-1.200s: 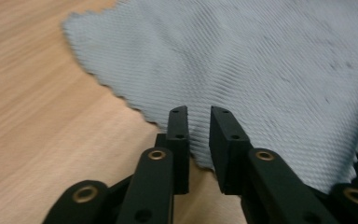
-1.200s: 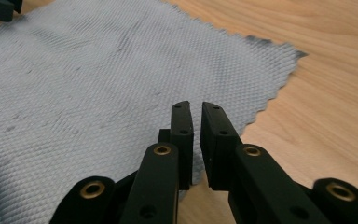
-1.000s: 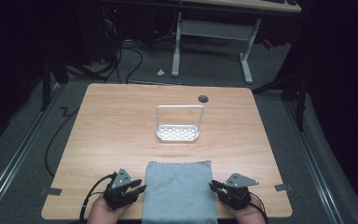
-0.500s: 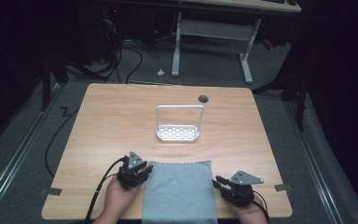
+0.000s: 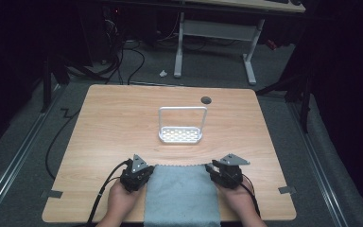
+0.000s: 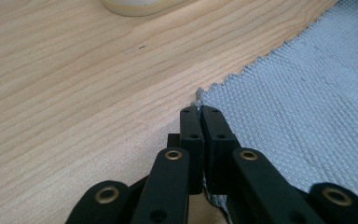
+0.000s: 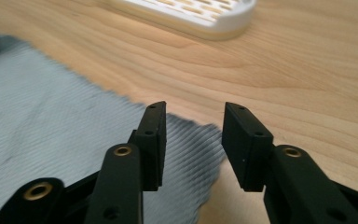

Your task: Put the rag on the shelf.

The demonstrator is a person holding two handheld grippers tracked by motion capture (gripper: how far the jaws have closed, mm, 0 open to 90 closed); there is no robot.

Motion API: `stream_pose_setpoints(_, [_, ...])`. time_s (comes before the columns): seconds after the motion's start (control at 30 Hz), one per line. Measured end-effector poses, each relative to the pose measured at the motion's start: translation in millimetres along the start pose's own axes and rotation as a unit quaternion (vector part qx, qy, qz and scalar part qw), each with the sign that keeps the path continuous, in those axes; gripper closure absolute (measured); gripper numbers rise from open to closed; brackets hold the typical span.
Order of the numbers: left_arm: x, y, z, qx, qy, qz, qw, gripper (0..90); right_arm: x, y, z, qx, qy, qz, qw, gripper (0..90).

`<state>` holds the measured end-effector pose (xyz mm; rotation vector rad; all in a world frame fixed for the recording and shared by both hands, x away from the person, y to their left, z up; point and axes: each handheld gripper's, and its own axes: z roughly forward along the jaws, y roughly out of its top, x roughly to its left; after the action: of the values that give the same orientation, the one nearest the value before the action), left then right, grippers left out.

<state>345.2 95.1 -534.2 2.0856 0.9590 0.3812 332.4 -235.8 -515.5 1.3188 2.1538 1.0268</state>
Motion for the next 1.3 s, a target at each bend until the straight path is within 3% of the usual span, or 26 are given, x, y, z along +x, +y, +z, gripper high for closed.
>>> stream_pose_setpoints(0.07, [1.4,0.0,0.0,-0.001,-0.005,-0.006,1.0000,87.5,-7.3,1.3,9.8,0.016,-0.003,0.019,0.9997,59.8])
stream_pose_setpoints(0.17, [4.4,-0.2,0.1,-0.001,-0.015,-0.018,0.9997,87.5,-13.2,0.7,11.9,0.022,-0.014,0.021,0.9994,58.3])
stream_pose_setpoints(0.2, [5.7,-0.2,-0.3,0.000,-0.019,-0.022,0.9996,87.4,-17.4,0.9,10.0,0.017,-0.002,0.036,0.9992,57.7])
stream_pose_setpoints(0.33, [6.5,-0.8,-0.6,-0.001,-0.022,-0.028,0.9993,87.3,-16.6,-1.4,12.4,0.025,0.014,0.040,0.9988,57.0])
stream_pose_setpoints(0.5, [8.3,-0.9,-0.8,0.000,-0.028,-0.034,0.9990,87.0,-8.4,-4.8,14.6,0.025,0.011,0.015,0.9995,63.2])
stream_pose_setpoints(0.57, [8.2,-1.0,-0.8,0.000,-0.028,-0.035,0.9990,86.9,-4.4,-6.6,13.9,0.022,0.011,-0.003,0.9997,75.1])
stream_pose_setpoints(0.6, [8.2,-1.0,-0.8,0.000,-0.029,-0.035,0.9990,86.9,-4.4,-6.6,13.9,0.022,0.011,-0.003,0.9997,75.1])
stream_pose_setpoints(0.7, [6.6,-1.0,-1.1,0.000,-0.023,-0.029,0.9993,87.0,-3.1,-7.0,13.3,0.025,0.026,-0.003,0.9993,87.8])
stream_pose_setpoints(0.93, [6.4,-1.3,-2.4,0.000,-0.027,-0.027,0.9993,87.9,3.6,-6.9,3.0,-0.004,0.020,-0.018,0.9996,88.8])
stream_pose_setpoints(1.13, [6.8,-2.6,-7.9,-0.022,-0.034,-0.043,0.9982,88.1,6.4,-9.4,-5.0,-0.022,0.024,-0.023,0.9992,88.8])
stream_pose_setpoints(1.3, [1.8,-4.2,-11.8,-0.039,-0.032,-0.042,0.9979,88.4,6.7,-7.0,-11.1,-0.044,0.024,-0.024,0.9985,88.8])
